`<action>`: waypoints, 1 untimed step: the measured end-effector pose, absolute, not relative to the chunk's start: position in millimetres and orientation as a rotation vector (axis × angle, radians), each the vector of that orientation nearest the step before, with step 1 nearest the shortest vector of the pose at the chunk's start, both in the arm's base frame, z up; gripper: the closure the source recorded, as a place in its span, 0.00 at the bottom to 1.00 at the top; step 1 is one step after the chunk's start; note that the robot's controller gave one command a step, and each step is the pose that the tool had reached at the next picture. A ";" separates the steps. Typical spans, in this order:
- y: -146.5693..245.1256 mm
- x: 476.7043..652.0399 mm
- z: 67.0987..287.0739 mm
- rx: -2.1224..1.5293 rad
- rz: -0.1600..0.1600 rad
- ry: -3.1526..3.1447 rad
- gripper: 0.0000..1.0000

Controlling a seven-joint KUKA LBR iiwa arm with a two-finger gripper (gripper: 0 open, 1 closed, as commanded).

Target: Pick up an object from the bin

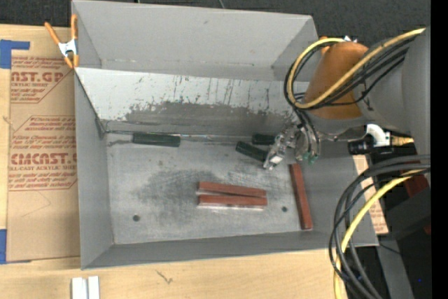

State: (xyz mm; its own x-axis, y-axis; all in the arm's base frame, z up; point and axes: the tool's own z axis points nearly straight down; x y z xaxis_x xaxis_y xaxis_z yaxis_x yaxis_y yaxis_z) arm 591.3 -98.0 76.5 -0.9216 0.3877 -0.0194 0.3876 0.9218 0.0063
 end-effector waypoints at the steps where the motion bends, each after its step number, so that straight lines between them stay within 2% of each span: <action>1: -97.6 589.6 79.8 0.618 0.002 3.070 1.00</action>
Offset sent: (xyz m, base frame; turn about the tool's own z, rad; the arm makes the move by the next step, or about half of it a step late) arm 0.0002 -0.0002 0.0733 -0.0001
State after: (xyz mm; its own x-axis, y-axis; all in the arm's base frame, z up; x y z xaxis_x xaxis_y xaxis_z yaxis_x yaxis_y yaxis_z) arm 589.6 -97.6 79.8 -0.9220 0.3871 -0.0098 0.3870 0.9221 0.0034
